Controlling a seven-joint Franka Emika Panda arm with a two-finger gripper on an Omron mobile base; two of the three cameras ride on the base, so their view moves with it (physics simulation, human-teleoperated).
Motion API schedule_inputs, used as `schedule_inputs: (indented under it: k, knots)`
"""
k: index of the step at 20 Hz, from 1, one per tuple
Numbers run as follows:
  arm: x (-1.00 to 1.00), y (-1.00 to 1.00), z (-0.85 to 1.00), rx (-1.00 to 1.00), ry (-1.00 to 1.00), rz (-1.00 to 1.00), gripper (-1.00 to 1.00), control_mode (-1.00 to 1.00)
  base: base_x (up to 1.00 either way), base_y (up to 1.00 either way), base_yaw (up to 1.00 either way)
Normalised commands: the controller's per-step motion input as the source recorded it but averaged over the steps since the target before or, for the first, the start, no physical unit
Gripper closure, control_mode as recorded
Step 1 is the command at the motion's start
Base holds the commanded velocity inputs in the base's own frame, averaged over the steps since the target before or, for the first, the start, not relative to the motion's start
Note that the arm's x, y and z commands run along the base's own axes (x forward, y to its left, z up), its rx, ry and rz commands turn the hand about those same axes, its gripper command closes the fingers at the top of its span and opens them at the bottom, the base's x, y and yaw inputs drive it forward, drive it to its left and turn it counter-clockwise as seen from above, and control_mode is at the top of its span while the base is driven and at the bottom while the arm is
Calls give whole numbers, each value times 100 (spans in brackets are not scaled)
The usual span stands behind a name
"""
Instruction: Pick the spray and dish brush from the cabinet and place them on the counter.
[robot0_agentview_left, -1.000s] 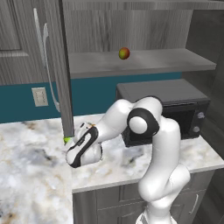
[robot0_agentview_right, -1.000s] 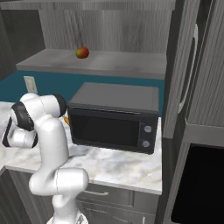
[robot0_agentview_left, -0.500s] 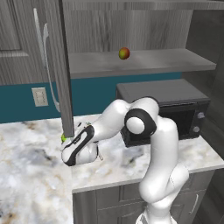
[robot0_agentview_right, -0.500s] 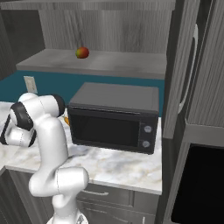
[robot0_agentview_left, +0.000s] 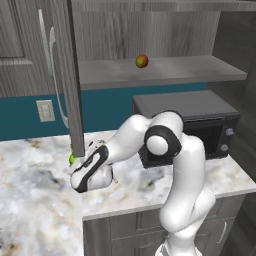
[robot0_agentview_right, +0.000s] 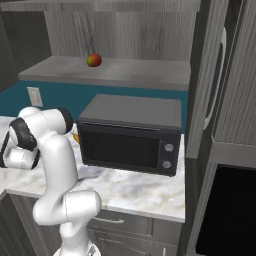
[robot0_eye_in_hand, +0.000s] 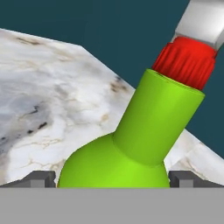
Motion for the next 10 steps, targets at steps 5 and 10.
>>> schedule_inputs:
  k: [5, 10]
  knots:
    - [-26, 0, 19, 0, 3, 1, -100, -100, 0, 0, 0]
    - [-32, -3, 4, 0, 6, 0, -100, -100, 0, 0, 0]
